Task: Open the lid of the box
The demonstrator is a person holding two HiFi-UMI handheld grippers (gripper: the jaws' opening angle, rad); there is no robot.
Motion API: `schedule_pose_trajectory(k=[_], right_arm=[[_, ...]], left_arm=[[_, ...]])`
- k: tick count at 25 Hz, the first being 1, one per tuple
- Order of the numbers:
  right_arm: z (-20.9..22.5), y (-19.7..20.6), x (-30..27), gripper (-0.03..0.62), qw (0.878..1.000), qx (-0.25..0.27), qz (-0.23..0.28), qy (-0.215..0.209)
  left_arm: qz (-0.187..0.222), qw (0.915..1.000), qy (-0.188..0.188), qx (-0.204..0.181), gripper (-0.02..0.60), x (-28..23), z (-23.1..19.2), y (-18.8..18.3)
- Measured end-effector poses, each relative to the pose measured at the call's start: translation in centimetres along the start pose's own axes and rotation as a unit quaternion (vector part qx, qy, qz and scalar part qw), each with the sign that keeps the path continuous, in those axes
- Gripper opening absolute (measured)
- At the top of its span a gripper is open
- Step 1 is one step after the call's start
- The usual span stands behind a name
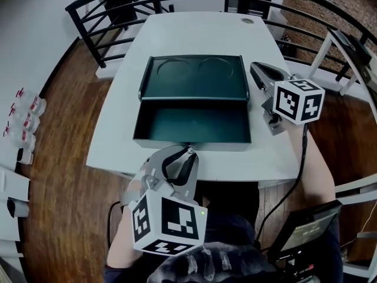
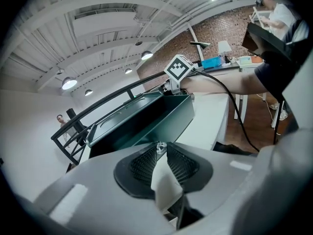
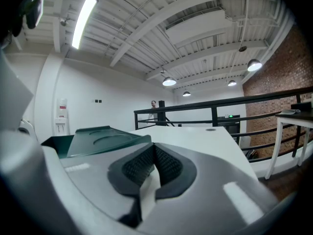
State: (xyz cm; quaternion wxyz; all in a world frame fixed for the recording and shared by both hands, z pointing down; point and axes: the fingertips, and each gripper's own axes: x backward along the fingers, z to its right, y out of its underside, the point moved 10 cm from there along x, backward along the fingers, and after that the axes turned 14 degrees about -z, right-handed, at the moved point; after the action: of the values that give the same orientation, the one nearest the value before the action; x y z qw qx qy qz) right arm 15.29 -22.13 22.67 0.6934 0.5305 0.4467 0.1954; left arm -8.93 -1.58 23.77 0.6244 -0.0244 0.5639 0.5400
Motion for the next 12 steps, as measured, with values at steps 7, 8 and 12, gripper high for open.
schedule_pose_trajectory(k=[7, 8, 12], right_arm=[[0.3, 0.1, -0.2, 0.003, 1.000, -0.002, 0.000, 0.001], [0.3, 0.1, -0.2, 0.003, 1.000, -0.002, 0.000, 0.001], [0.5, 0.1, -0.2, 0.003, 1.000, -0.003, 0.000, 0.002]], left_arm=[[0.011, 0.9999, 0.008, 0.002, 0.081, 0.7, 1.2, 0.6], [0.014, 0.9998, 0.011, 0.004, 0.081, 0.7, 1.2, 0.7], [0.016, 0.9998, 0.014, 0.004, 0.081, 0.8, 1.4, 0.9]])
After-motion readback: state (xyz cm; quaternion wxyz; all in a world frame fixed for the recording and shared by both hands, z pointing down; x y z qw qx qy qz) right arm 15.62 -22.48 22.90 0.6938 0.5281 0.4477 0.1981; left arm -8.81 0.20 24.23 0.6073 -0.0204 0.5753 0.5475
